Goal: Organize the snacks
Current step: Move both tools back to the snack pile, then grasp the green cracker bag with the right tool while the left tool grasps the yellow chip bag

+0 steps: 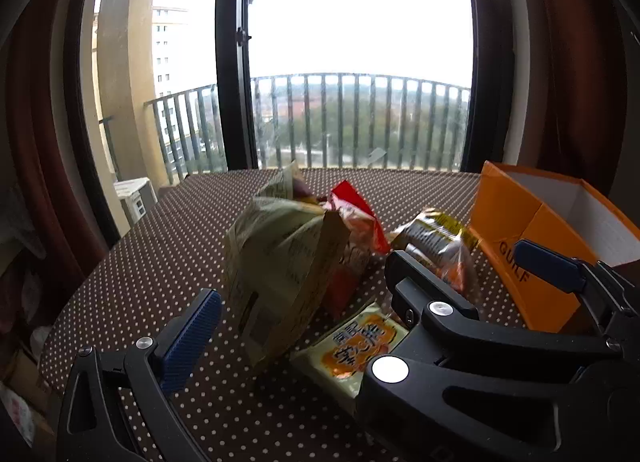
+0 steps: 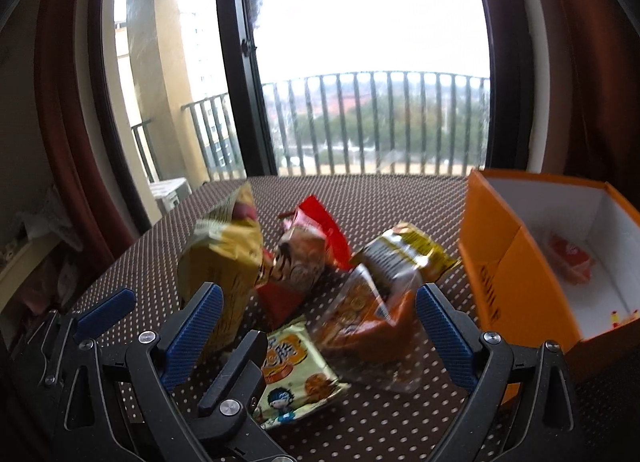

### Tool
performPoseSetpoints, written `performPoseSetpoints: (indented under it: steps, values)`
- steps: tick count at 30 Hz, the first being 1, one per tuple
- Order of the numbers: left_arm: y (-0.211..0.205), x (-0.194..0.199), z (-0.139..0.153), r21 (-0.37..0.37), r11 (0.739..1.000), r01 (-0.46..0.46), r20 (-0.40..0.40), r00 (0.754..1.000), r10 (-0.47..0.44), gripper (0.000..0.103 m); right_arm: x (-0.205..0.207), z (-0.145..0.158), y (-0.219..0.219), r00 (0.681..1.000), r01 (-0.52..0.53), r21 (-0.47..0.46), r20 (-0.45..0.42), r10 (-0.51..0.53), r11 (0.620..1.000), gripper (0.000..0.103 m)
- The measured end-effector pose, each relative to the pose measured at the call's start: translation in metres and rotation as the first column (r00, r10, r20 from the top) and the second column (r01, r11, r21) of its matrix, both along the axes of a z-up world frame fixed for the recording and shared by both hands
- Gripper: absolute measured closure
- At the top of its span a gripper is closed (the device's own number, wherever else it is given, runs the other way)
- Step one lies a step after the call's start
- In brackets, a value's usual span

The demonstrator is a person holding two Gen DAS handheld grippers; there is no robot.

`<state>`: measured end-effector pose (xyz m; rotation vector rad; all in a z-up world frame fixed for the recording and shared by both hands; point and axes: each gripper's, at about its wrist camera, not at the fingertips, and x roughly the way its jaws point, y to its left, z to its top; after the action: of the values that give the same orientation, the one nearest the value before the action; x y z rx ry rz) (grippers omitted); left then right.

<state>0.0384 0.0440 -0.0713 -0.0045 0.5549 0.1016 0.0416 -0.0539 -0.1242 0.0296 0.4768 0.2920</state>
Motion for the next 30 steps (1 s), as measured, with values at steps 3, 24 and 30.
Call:
performPoseSetpoints:
  steps: [3,24,30]
  values:
    - [0.003,0.000,-0.008,-0.001,1.000,-0.008,-0.022,1.000,0.008,0.001,0.001,-0.007,0.005,1.000,-0.008,-0.011,-0.018,0.008,1.000,0.004]
    - [0.032,0.014,-0.064,0.026,0.997,-0.074,-0.203,0.976,0.078,0.007,0.022,-0.064,0.048,0.976,-0.055,-0.079,-0.217,0.037,0.995,0.004]
    - [0.035,0.018,-0.081,0.022,0.997,-0.069,-0.250,0.966,0.073,0.007,0.027,-0.076,0.055,0.967,-0.042,-0.133,-0.256,0.007,0.990,0.004]
